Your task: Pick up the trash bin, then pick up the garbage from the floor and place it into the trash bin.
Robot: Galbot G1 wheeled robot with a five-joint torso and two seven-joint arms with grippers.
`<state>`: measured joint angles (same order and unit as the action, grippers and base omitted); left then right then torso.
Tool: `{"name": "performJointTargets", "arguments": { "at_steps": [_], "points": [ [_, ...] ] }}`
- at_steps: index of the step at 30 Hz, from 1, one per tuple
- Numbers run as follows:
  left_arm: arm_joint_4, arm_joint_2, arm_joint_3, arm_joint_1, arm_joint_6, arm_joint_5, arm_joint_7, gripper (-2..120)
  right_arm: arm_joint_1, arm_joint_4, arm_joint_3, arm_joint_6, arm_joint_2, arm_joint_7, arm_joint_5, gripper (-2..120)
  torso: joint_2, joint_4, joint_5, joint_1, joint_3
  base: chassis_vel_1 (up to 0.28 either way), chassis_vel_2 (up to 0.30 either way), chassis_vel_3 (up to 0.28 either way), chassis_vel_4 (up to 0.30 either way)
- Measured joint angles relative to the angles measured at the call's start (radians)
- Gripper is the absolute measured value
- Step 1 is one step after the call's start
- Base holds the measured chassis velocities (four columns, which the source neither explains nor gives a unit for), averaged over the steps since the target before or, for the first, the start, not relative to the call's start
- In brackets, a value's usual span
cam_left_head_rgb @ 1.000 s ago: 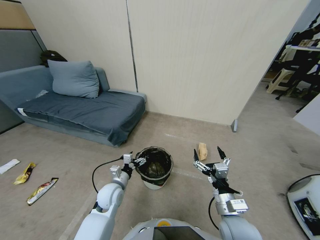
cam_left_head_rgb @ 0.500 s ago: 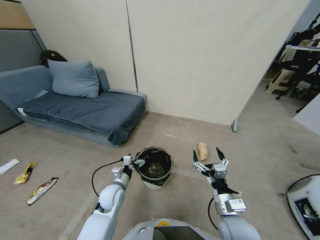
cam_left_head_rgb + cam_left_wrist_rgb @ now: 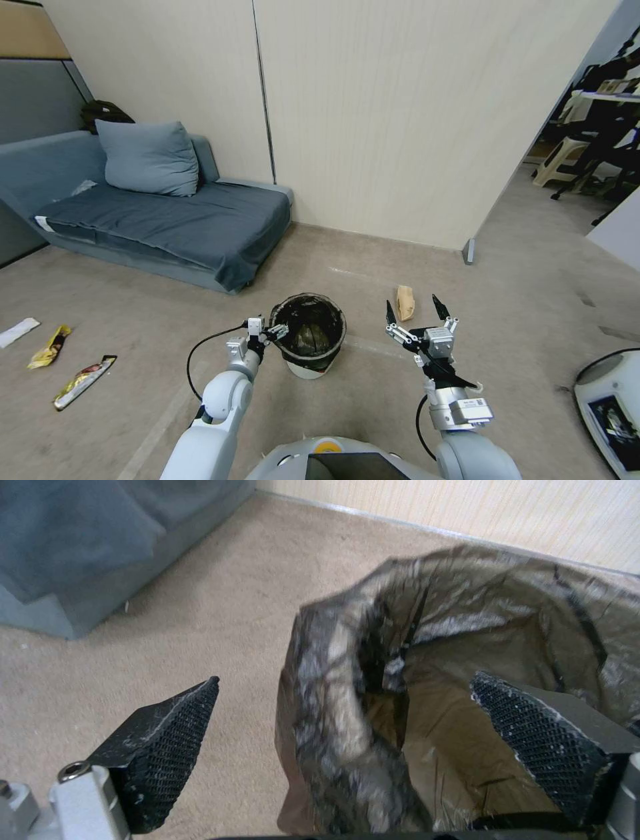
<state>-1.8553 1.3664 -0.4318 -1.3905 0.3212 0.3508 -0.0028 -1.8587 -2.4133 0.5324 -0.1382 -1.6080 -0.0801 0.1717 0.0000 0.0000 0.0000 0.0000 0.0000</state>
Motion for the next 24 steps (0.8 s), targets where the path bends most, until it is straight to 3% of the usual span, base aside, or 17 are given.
{"name": "performJointTargets", "arguments": {
  "at_steps": [14, 22, 24],
  "points": [
    [0.062, 0.026, 0.004, 0.011, 0.001, -0.004, 0.004, 93, -0.001, 0.002, 0.0, -0.009, 0.0, -0.004, 0.002, 100, 0.0, 0.0003, 0.0009, 0.0, 0.0, 0.0, 0.0, 0.0, 0.0],
    [0.076, 0.038, 0.01, 0.011, 0.0, -0.008, 0.004, 70, -0.001, 0.002, 0.0, -0.01, 0.0, -0.004, 0.002, 100, 0.0, 0.0002, 0.0005, 0.0, 0.0, 0.0, 0.0, 0.0, 0.0],
    [0.076, 0.041, 0.012, 0.004, 0.0, -0.01, 0.001, 59, -0.002, 0.002, 0.001, -0.01, 0.0, -0.004, 0.002, 100, 0.0, 0.0001, 0.0005, 0.0, 0.0, 0.0, 0.0, 0.0, 0.0]
  ]
}}
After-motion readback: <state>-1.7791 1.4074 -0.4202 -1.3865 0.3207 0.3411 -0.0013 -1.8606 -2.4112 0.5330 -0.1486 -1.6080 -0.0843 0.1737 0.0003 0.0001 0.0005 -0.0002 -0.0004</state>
